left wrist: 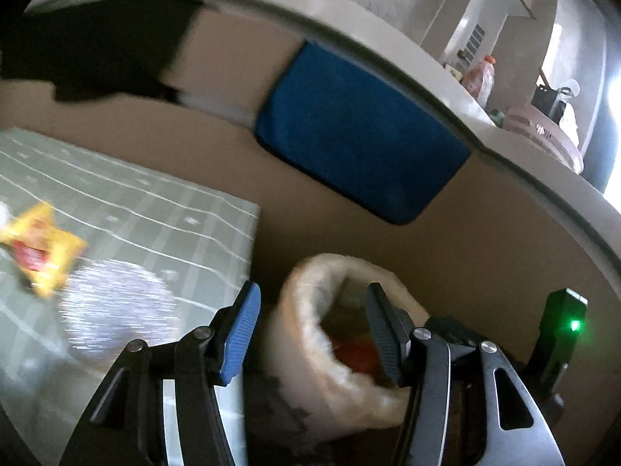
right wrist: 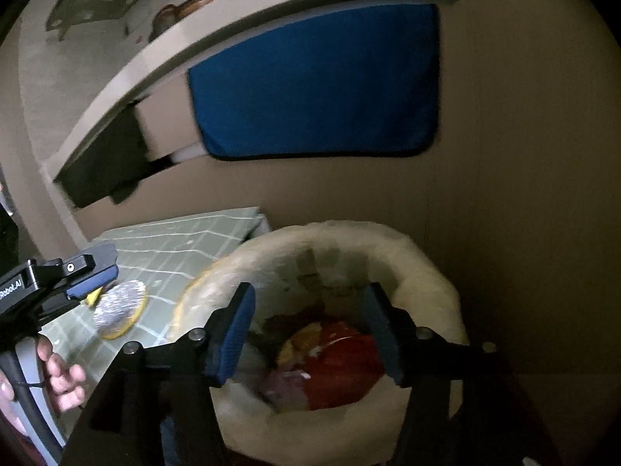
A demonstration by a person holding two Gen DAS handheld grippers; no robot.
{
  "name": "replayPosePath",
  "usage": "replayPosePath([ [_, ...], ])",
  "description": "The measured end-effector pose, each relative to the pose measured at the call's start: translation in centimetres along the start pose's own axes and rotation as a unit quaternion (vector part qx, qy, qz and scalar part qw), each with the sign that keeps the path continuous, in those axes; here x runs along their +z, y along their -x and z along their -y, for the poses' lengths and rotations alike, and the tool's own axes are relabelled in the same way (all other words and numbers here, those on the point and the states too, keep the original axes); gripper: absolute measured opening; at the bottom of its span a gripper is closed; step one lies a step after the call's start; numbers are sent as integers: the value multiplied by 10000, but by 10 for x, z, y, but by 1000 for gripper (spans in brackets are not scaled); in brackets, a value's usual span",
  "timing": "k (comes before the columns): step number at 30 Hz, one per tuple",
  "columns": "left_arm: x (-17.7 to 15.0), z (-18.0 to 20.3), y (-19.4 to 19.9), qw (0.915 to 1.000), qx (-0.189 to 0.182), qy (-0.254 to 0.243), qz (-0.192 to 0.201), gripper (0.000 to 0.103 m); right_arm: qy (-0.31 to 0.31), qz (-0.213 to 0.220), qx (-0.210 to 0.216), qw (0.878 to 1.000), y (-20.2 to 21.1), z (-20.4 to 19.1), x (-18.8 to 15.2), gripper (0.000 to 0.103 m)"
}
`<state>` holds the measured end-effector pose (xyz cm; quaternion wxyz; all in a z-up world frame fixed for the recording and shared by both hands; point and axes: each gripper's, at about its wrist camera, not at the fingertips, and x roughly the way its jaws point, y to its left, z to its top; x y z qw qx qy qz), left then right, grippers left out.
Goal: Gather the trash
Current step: 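Lower the left gripper onto the white tissue ball and close it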
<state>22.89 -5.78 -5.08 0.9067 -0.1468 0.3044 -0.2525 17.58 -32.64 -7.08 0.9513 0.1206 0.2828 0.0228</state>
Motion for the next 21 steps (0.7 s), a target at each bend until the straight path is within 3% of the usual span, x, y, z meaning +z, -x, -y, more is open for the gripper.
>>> replayPosePath([
  [5, 4, -23, 62, 9945, 900, -284, 446, 57, 589, 70, 361, 9976, 10, -47, 2, 58],
  [9, 11, -67, 110, 9845, 1560, -2, 802, 57, 1069, 170, 554, 9926, 14, -91, 4, 58],
  [13, 15, -116, 141, 9724, 2131, 288, 906, 57, 1318, -65, 937, 9868, 0, -130, 5, 60],
  [17, 14, -167, 148, 9672, 2318, 695, 770, 57, 1414, -165, 1158, 9830, -14, -154, 1, 60],
  [21, 19, -208, 123, 9665, 2331, 983, 429, 57, 1360, -366, 1244, 9822, -32, -167, -4, 60],
])
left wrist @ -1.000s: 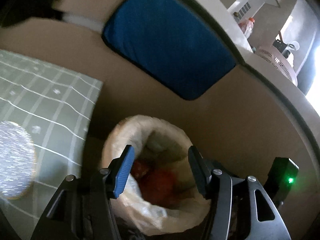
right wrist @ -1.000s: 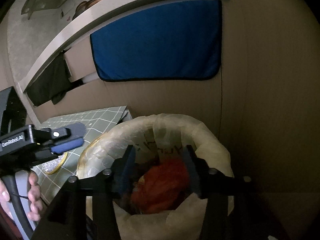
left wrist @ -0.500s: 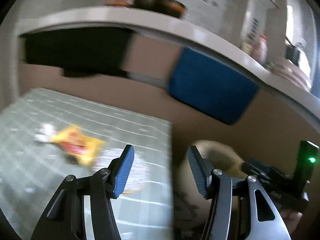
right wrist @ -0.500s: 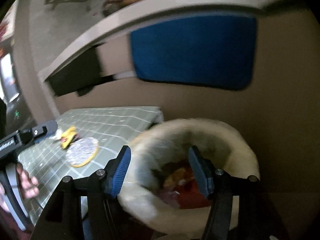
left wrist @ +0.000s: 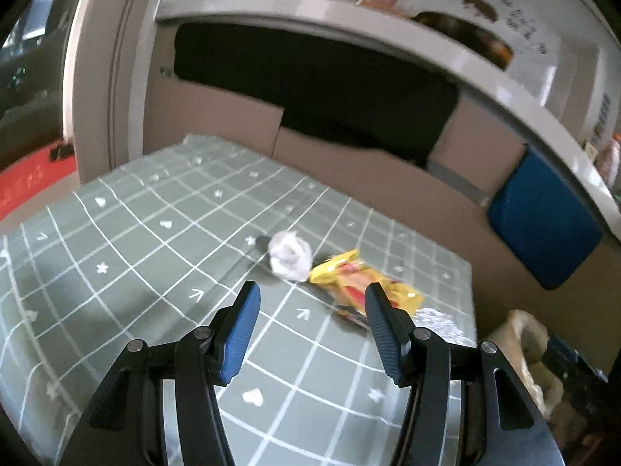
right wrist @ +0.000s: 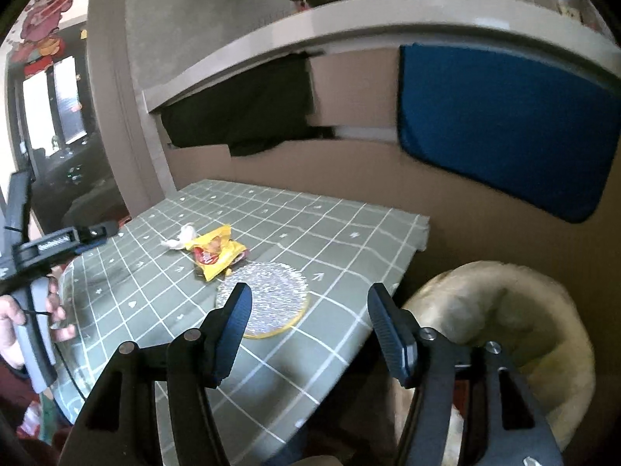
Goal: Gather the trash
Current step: 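Lower the left gripper onto the white tissue ball and close it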
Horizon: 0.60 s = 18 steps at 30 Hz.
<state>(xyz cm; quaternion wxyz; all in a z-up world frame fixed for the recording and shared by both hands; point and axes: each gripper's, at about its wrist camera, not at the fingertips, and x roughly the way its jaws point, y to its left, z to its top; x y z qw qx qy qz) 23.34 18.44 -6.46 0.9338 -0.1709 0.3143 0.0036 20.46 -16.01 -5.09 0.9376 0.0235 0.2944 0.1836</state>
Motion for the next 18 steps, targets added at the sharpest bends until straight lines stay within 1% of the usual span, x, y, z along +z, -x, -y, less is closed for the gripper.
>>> replayPosePath([
  [3, 10, -6, -36, 9998, -2, 147, -158, 57, 140, -91, -65, 9998, -13, -6, -5, 60],
  [5, 19, -4, -61, 9995, 45, 113, -289, 57, 246, -124, -167, 9995, -21, -9, -7, 60],
  [7, 24, -2, -80, 9991, 148, 89, -389, 57, 326, -170, -225, 9991, -29, -10, -10, 60],
  [10, 34, -3, -111, 9978, 374, 40, -544, 57, 302, -256, -190, 9990, -39, -8, -13, 60],
  [11, 37, -5, -124, 9965, 484, 84, -670, 57, 268, -294, -164, 9991, -43, -6, -14, 60],
  [12, 38, -7, -131, 9957, 515, 137, -763, 57, 226, -341, -109, 9991, -46, -5, -15, 60],
  [13, 39, -10, -138, 9947, 510, 214, -863, 56, 196, -379, -54, 9991, -49, -3, -16, 60],
  [15, 37, -14, -148, 9922, 378, 407, -1117, 56, 150, -461, 41, 9988, -54, -2, -19, 60],
  [16, 36, -15, -149, 9923, 318, 424, -1123, 55, 149, -491, 61, 9987, -56, -2, -20, 60],
  [17, 35, -13, -147, 9934, 300, 344, -1050, 49, 148, -538, 83, 9984, -59, -3, -21, 60],
  [18, 35, -12, -146, 9937, 291, 276, -1051, 39, 147, -567, 99, 9982, -61, -4, -22, 60],
])
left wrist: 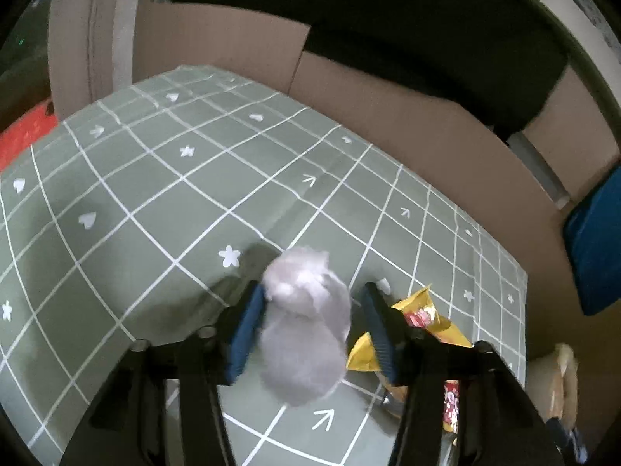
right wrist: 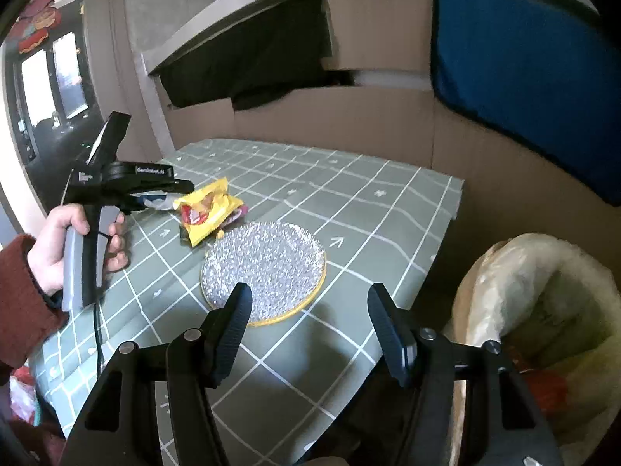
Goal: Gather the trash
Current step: 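Lower the left gripper onto the white tissue ball and close it, then grasp the pink candy stick packet with the right gripper while the left holds the tissue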
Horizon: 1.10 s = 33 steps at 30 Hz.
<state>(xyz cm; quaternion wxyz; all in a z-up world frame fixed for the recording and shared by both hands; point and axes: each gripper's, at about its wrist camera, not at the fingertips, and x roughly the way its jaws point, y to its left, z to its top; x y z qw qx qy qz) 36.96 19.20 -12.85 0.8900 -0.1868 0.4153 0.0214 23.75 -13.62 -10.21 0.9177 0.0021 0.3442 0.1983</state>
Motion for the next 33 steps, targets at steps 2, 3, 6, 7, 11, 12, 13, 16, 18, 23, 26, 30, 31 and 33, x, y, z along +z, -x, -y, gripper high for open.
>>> replayPosePath([
  [2, -5, 1, 4, 9999, 17, -136, -31, 26, -3, -69, 93, 9999, -5, -1, -1, 60],
  [3, -8, 0, 9, 9999, 33, -155, 6, 24, -2, -86, 133, 9999, -7, -3, -1, 60],
  [6, -18, -6, 24, 9999, -1, -95, -49, 23, 70, -105, 275, 9995, -9, -10, 0, 60],
  [7, -26, -10, 33, 9999, -88, -54, -138, 23, 122, -100, 303, 9994, -9, -13, 0, 60],
  [11, -55, -19, 69, 9996, -218, -74, -137, 23, 227, -165, 461, 9985, -12, -21, 1, 60],
  [12, -62, -22, 78, 9996, -256, -107, -107, 23, 230, -184, 504, 9983, -13, -22, 2, 60],
  [13, -69, -24, 86, 9995, -279, -148, -73, 23, 241, -203, 551, 9980, -14, -24, 4, 60],
  [16, -90, -29, 108, 9992, -205, -323, 67, 23, 330, -268, 703, 9966, -19, -34, 10, 60],
  [18, -101, -34, 118, 9991, -82, -371, 172, 23, 455, -344, 874, 9945, -24, -43, 17, 60],
  [23, -110, -54, 122, 9998, -44, 146, 146, 23, 750, -526, 1255, 9879, -47, -66, 52, 60],
  [26, -112, -59, 120, 9994, -167, 274, 104, 26, 798, -630, 1215, 9874, -72, -73, 76, 60],
  [30, -115, -67, 123, 9988, -269, 399, 105, 28, 1106, -674, 1112, 9853, -101, -92, 91, 60],
  [31, -115, -71, 124, 9984, -286, 470, 121, 29, 1125, -707, 1074, 9853, -109, -95, 93, 60],
  [33, -113, -77, 127, 9974, -280, 635, 175, 31, 1078, -841, 1135, 9841, -123, -98, 94, 60],
])
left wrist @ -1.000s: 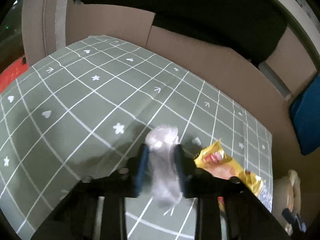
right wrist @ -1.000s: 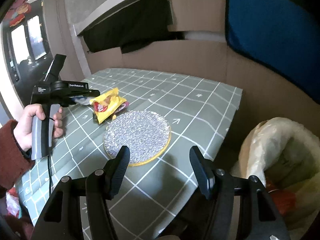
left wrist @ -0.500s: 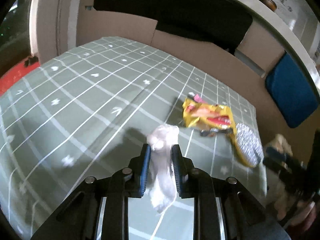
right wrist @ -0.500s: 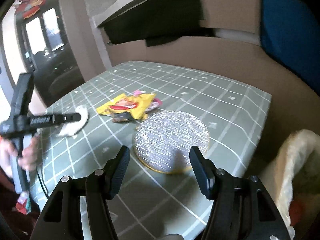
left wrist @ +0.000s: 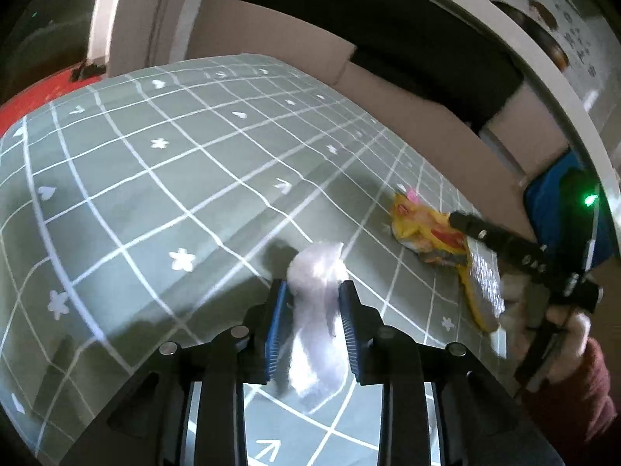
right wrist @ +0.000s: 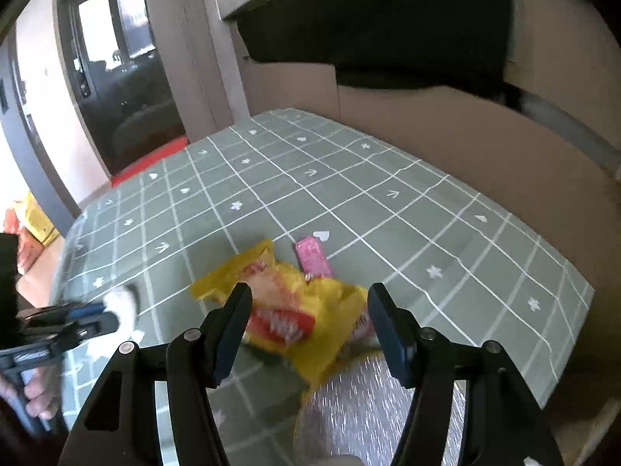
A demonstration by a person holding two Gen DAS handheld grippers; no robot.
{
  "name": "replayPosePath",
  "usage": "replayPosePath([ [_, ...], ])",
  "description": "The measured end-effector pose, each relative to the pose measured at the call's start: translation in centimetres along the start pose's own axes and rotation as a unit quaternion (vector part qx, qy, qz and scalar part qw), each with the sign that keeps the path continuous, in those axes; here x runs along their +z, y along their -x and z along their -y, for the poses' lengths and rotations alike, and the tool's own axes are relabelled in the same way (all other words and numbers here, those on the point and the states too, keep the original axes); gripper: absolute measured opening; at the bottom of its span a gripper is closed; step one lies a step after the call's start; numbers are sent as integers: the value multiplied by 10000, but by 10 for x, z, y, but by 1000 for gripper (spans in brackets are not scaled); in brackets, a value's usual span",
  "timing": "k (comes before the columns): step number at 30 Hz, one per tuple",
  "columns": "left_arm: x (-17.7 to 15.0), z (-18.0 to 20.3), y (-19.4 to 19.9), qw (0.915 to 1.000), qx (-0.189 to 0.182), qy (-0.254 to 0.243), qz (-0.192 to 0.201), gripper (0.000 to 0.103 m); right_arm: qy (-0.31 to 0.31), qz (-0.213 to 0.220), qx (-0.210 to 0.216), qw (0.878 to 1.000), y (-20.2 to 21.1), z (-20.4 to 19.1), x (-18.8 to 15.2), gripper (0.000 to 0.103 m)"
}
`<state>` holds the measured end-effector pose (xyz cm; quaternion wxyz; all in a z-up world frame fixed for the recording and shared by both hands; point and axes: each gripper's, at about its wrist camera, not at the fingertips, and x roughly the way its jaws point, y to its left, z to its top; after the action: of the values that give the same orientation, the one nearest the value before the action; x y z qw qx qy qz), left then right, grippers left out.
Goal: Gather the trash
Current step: 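Grasp the pink candy stick packet with the right gripper while the left holds the tissue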
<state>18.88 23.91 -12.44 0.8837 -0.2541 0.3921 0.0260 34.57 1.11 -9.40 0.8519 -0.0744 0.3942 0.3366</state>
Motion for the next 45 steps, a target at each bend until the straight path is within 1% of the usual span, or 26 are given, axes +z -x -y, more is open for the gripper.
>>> replayPosePath([
  [3, 4, -7, 6, 9998, 34, 164, 115, 34, -219, -206, 189, 9994, -12, 0, -3, 60],
  [6, 6, -10, 10, 9995, 95, 203, 201, 37, -244, -357, 740, 9963, -8, -15, -12, 60],
  [8, 7, -11, 10, 9995, 51, 246, 187, 37, -134, -454, 1138, 9924, -1, -29, -17, 60],
  [9, 6, -11, 10, 9996, 29, 235, 178, 37, -41, -435, 1234, 9914, 5, -35, -19, 60],
  [10, 6, -11, 9, 9996, 20, 203, 168, 37, 60, -357, 1173, 9924, 12, -38, -19, 60],
  [12, 5, -10, 8, 9998, -48, 160, 141, 37, 213, -148, 826, 9962, 23, -37, -14, 60],
  [14, 4, -10, 5, 9997, -110, 187, 81, 37, 388, 38, 155, 9991, 27, -31, -8, 60],
  [16, 3, -9, 4, 9997, -148, 190, 53, 37, 488, 28, -260, 9985, 20, -22, -3, 60],
  [18, 2, -8, 2, 9998, -114, 131, 26, 37, 459, -122, -453, 9978, 7, -11, -2, 60],
  [20, 2, -7, 1, 9999, -108, 81, 5, 37, 371, -326, -517, 9974, -9, -2, -3, 60],
  [22, 2, -6, 0, 9999, -100, 54, -15, 37, 245, -503, -534, 9970, -19, 6, -6, 60],
  [24, 2, -6, 0, 10000, -92, 32, -21, 37, 98, -628, -640, 9959, -27, 11, -7, 58],
  [26, 1, -6, 0, 10000, -76, -9, -22, 37, 82, -553, -713, 9959, -26, 13, -7, 50],
  [27, 1, -5, 0, 10000, -66, -38, -14, 37, 147, -484, -733, 9960, -21, 12, -6, 49],
  [30, 0, -2, -1, 10000, -46, -78, -8, 37, 269, -241, -716, 9968, -6, 4, -7, 49],
  [35, 0, 2, -4, 9999, 42, -115, 16, 37, 39, 92, -591, 9982, 29, -5, -12, 49],
  [38, 2, 5, -7, 9998, 125, -148, 39, 37, -41, 350, -650, 9973, 51, -14, -24, 49],
  [40, 2, 9, -9, 9994, 197, -256, 77, 36, -79, 479, -703, 9963, 64, -18, -34, 49],
  [42, 2, 13, -13, 9989, 260, -373, 123, 27, -109, 556, -720, 9958, 74, -22, -43, 49],
  [45, 2, 21, -14, 9968, 468, -608, 201, 22, -122, 653, -768, 9948, 89, -25, -57, 49],
])
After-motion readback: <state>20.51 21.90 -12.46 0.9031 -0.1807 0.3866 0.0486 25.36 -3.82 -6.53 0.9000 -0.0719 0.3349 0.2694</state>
